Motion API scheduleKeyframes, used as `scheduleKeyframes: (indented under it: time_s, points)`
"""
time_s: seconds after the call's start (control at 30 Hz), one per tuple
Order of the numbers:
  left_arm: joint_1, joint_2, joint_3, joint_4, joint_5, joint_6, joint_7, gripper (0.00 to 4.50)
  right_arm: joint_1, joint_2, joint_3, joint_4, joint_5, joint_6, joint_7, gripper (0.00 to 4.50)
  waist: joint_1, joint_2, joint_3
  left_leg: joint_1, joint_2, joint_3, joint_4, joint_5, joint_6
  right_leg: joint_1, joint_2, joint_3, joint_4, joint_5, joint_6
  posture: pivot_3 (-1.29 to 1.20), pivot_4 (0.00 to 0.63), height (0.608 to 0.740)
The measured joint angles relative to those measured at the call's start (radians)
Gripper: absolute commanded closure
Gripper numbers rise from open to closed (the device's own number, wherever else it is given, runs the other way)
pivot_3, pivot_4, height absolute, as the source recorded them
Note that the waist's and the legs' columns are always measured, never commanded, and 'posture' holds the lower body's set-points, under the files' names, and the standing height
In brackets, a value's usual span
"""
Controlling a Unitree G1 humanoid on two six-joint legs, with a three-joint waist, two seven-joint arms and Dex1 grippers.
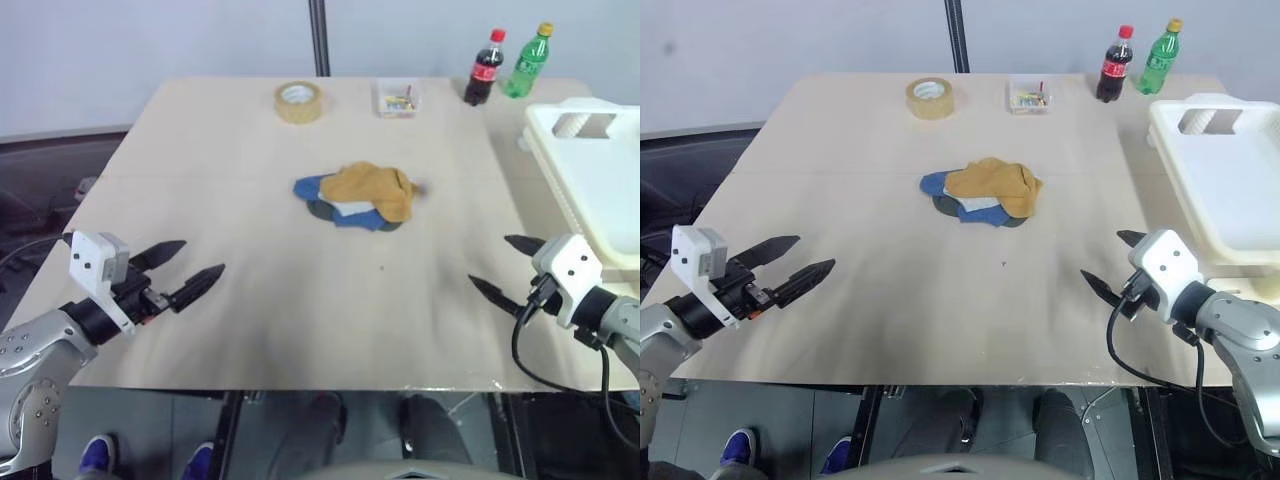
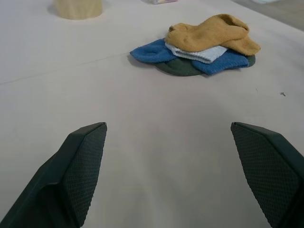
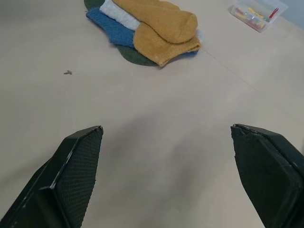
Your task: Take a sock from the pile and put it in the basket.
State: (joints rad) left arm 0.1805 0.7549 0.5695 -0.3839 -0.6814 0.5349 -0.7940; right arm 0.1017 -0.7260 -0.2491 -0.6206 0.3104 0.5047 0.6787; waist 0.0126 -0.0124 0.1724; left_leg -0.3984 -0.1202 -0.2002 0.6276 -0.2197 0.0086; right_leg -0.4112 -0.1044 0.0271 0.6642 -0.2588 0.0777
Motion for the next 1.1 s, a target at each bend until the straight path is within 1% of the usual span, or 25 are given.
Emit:
scheduleKeyframes:
  time_s: [0.1, 0.23, 0.37, 0.5, 0.6, 0.67, 0.7, 0.83, 0.87, 0.9, 0.93, 1.0, 1.03, 1.1]
  points:
    - [-0.007, 0.000, 0.000, 0.000, -0.008, 0.009, 0.008, 0.04, -0.030, 0.007, 0.021, 0.000, -0.001, 0.027, -0.021, 0.00, -0.001, 0.000, 0.000, 0.000, 0.000, 0.001, 0.000, 0.000, 0.000, 0.000, 0.000, 0.001, 0.000, 0.000, 0.000, 0.00, 0.150, 0.740]
    - [-0.058, 0.000, -0.030, -0.027, -0.010, 0.024, 0.035, 0.04, -0.184, 0.041, 0.140, 0.017, -0.029, 0.050, -0.064, 0.00, -0.002, 0.000, 0.000, 0.000, 0.001, 0.001, 0.000, 0.000, 0.000, 0.000, 0.001, 0.001, 0.000, 0.001, 0.001, 0.00, 0.150, 0.740]
    - [-0.079, 0.000, -0.056, -0.041, -0.009, 0.032, 0.044, 0.04, -0.317, 0.095, 0.262, 0.111, -0.075, 0.061, -0.091, 0.00, -0.004, 0.000, 0.000, 0.000, 0.001, 0.002, 0.000, 0.000, -0.001, 0.000, 0.002, 0.001, -0.001, 0.002, 0.000, 0.00, 0.150, 0.740]
    - [-0.124, -0.005, -0.085, -0.052, -0.006, 0.036, 0.085, 0.04, -0.509, 0.221, 0.368, 0.278, -0.136, 0.059, -0.144, 0.00, -0.013, 0.000, 0.000, 0.000, 0.001, 0.001, 0.000, 0.002, -0.004, 0.000, 0.002, 0.001, -0.001, 0.002, -0.001, 0.00, 0.150, 0.740]
    - [-0.140, -0.037, -0.109, -0.086, 0.001, 0.037, 0.139, 0.04, -0.631, 0.313, 0.435, 0.431, -0.193, 0.012, -0.173, 0.00, -0.024, -0.001, 0.000, 0.000, 0.001, 0.002, -0.001, 0.002, -0.004, 0.000, 0.004, 0.001, -0.001, 0.002, -0.001, 0.00, 0.150, 0.740]
    - [-0.139, -0.054, -0.127, -0.106, 0.002, 0.039, 0.168, 0.04, -0.679, 0.360, 0.481, 0.546, -0.239, -0.054, -0.186, 0.00, -0.027, -0.001, 0.000, 0.000, 0.001, 0.002, -0.001, 0.002, -0.004, -0.001, 0.004, 0.002, -0.001, 0.002, -0.001, 0.00, 0.150, 0.740]
    - [-0.137, -0.055, -0.130, -0.110, 0.002, 0.039, 0.169, 0.04, -0.684, 0.367, 0.487, 0.566, -0.247, -0.066, -0.187, 0.00, -0.026, -0.001, 0.000, 0.000, 0.001, 0.002, -0.001, 0.002, -0.004, -0.001, 0.004, 0.002, -0.001, 0.002, -0.001, 0.00, 0.150, 0.740]
    - [-0.104, -0.061, -0.129, -0.131, 0.000, 0.039, 0.169, 0.04, -0.755, 0.443, 0.529, 0.760, -0.314, -0.172, -0.203, 0.00, -0.033, -0.001, 0.000, 0.000, 0.001, 0.003, -0.002, 0.002, -0.005, -0.002, 0.005, 0.003, -0.001, 0.003, -0.001, 0.00, 0.150, 0.740]
    - [-0.100, -0.062, -0.129, -0.134, 0.000, 0.039, 0.169, 0.00, -0.774, 0.458, 0.530, 0.792, -0.323, -0.190, -0.207, 0.52, -0.036, -0.001, 0.000, 0.000, 0.001, 0.003, -0.003, 0.002, -0.005, -0.002, 0.005, 0.004, -0.001, 0.003, -0.001, 0.00, 0.150, 0.740]
    - [-0.093, -0.061, -0.125, -0.137, 0.000, 0.038, 0.169, 0.00, -0.801, 0.481, 0.537, 0.836, -0.334, -0.212, -0.211, 0.74, -0.040, -0.001, 0.000, 0.001, 0.001, 0.003, -0.003, 0.002, -0.005, -0.002, 0.005, 0.004, -0.001, 0.003, -0.002, 0.00, 0.150, 0.740]
    - [-0.088, -0.062, -0.124, -0.138, 0.000, 0.038, 0.169, 0.00, -0.832, 0.501, 0.542, 0.877, -0.346, -0.234, -0.215, 1.06, -0.045, -0.001, 0.000, 0.001, 0.001, 0.003, -0.003, 0.002, -0.005, -0.002, 0.006, 0.004, -0.001, 0.003, -0.002, 0.00, 0.150, 0.740]
    - [-0.081, -0.062, -0.121, -0.145, -0.003, 0.037, 0.169, 0.00, -0.896, 0.553, 0.547, 0.965, -0.368, -0.294, -0.220, 1.06, -0.052, -0.001, 0.000, 0.001, 0.002, 0.003, -0.003, 0.002, -0.005, -0.002, 0.007, 0.004, 0.000, 0.003, -0.002, 0.00, 0.150, 0.740]
    - [-0.081, -0.062, -0.121, -0.146, -0.004, 0.037, 0.169, 0.00, -0.899, 0.555, 0.547, 0.970, -0.370, -0.298, -0.220, 1.06, -0.052, -0.001, 0.000, 0.001, 0.002, 0.003, -0.003, 0.002, -0.005, -0.002, 0.007, 0.004, 0.000, 0.003, -0.002, 0.00, 0.150, 0.740]
    - [-0.071, -0.062, -0.112, -0.151, -0.008, 0.037, 0.170, 0.00, -0.934, 0.582, 0.547, 1.043, -0.384, -0.329, -0.229, 1.06, -0.054, -0.001, 0.000, 0.001, 0.002, 0.003, -0.003, 0.002, -0.005, -0.002, 0.007, 0.004, -0.001, 0.003, -0.003, 0.00, 0.150, 0.740]
